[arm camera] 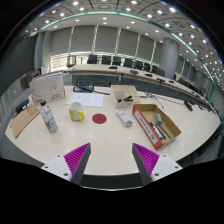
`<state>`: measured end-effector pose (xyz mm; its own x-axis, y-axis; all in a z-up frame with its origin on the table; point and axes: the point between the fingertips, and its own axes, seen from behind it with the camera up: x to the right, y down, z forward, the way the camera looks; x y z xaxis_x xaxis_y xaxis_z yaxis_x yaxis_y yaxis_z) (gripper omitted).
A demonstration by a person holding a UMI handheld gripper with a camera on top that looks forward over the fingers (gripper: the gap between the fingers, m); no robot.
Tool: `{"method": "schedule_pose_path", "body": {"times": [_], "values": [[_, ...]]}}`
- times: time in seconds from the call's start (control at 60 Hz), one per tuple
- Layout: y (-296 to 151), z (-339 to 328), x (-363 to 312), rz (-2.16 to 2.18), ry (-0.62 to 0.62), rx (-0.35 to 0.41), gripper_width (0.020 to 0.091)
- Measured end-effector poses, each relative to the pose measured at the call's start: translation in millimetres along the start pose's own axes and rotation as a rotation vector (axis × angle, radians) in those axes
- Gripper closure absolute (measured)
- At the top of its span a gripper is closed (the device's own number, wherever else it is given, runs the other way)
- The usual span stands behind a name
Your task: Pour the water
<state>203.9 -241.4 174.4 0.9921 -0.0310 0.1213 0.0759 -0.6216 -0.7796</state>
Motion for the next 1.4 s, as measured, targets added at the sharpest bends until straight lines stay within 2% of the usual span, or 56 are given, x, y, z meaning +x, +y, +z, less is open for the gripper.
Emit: {"method": "schedule_pose_path", "body": {"times": [0.217, 0.517, 0.733, 0.817, 1.017, 1.1, 1.233, 1.317, 1.4], "values": [[10.4, 2.8, -45.3, -0.017, -0.047, -0.016, 0.0240], [9.6, 26.8, -196.8, -0.010, -0.203, 0.036, 0.0236], [-21.5, 81.6, -295.8, -0.028, -0.251, 0.172, 0.0237], [-35.3, 113.5, -316.4, -0.002, -0.243, 0.222, 0.0240], [-54.1, 181.2, -335.3, 0.030, -0.189, 0.278, 0.0245], [-57.0, 203.6, -338.1, 0.029, -0.173, 0.291, 0.0294], [-58.5, 217.9, -342.2, 0.025, -0.153, 0.326, 0.0513], [-61.7, 217.5, -340.8, 0.040, -0.147, 0.351, 0.0544], [-61.4, 217.4, -341.9, 0.054, -0.152, 0.350, 0.0611]]}}
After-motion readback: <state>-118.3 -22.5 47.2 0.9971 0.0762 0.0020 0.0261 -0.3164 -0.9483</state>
